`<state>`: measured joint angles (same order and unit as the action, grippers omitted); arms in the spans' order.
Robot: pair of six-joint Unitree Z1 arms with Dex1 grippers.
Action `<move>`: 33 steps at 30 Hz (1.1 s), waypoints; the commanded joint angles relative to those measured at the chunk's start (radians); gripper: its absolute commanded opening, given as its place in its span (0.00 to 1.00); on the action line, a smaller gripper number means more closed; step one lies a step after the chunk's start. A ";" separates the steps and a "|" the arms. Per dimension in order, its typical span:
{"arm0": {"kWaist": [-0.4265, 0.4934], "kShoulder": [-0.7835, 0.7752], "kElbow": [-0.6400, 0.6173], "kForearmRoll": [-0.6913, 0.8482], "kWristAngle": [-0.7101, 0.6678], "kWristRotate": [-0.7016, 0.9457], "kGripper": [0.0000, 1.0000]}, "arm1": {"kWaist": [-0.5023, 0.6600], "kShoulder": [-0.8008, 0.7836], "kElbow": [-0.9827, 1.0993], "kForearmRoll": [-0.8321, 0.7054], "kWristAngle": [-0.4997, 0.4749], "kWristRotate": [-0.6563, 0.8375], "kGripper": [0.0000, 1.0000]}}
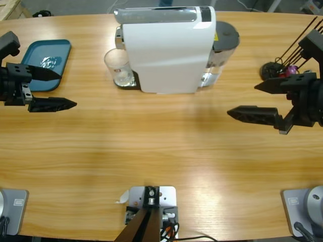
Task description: Pour coffee
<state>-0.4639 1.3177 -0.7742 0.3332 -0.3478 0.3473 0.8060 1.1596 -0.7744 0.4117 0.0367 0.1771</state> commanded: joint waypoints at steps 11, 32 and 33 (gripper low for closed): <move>-0.016 -0.064 0.111 -0.048 -0.037 0.002 1.00 | 0.009 -0.088 0.146 -0.144 -0.008 0.004 1.00; 0.070 0.067 0.014 -0.129 -0.017 -0.004 1.00 | 0.009 -0.061 0.149 -0.143 -0.008 0.004 1.00; 0.076 0.073 0.013 -0.133 -0.017 -0.004 1.00 | 0.009 -0.061 0.149 -0.143 -0.008 0.004 1.00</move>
<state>-0.4276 1.3221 -0.7591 0.2321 -0.3713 0.3481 0.8060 1.0885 -0.6617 0.2784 0.0406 0.1771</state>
